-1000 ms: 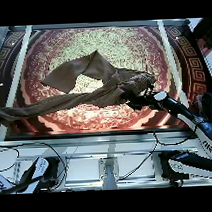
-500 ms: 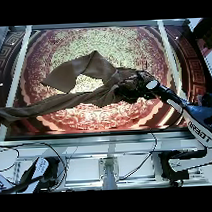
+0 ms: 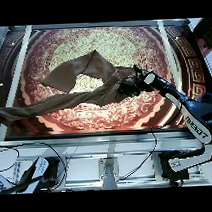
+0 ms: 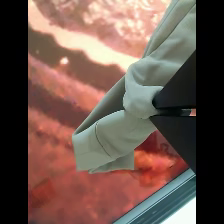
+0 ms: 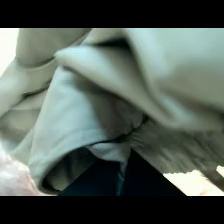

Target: Fold the clothes and pants, and hang the long-sleeved shirts on hangers.

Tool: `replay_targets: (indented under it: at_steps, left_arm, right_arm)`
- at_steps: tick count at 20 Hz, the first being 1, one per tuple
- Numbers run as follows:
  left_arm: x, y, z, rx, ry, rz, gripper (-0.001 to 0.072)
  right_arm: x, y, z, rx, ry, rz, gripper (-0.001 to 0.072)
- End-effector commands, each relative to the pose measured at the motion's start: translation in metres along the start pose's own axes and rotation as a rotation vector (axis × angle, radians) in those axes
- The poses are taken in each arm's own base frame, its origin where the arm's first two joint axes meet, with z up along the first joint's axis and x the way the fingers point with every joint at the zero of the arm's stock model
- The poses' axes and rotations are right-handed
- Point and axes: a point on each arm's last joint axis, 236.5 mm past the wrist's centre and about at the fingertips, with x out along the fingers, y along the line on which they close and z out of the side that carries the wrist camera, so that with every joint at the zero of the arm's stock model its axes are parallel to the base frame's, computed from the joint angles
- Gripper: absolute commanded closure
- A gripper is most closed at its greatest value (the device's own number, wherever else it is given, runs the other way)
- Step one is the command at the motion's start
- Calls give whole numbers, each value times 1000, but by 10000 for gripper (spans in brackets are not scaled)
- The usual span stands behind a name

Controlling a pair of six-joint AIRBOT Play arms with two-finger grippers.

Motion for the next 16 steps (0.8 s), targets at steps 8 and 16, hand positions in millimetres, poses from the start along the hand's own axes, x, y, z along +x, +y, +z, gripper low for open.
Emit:
replay_targets:
  at_steps: [8,16]
  left_arm:
    - [-3,-34,-2,-74,12,-145,686]
    - [-60,-153,33,-253,-56,-724,686]
  right_arm:
    - [-100,-69,60,-438,4,-437,679]
    - [-300,-82,103,-856,-126,-722,679]
